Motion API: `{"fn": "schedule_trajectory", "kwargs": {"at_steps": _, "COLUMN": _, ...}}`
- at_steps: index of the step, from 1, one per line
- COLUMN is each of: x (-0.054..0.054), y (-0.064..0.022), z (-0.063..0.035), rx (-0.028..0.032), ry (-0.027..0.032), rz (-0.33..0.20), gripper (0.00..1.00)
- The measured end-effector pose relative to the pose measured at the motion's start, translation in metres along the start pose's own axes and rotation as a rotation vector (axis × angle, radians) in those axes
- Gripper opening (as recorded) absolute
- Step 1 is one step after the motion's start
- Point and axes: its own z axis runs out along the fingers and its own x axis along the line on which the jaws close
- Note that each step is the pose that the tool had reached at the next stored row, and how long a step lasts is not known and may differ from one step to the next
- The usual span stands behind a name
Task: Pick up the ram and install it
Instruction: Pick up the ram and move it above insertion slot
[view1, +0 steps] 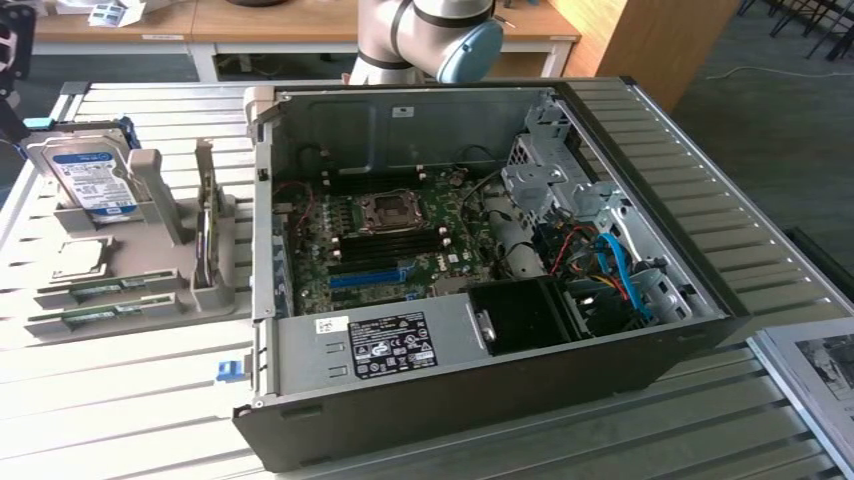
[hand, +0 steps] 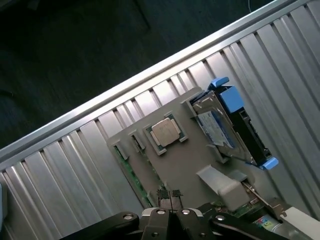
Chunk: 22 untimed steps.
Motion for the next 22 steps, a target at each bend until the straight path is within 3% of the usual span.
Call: {"fn": "schedule_trajectory", "kwargs": {"at_steps": 22, "x": 0.0, "y": 0.0, "z": 0.0, "rx": -0.0072, "ry": 0.0138, "rz": -0.308, "gripper": 0.1}}
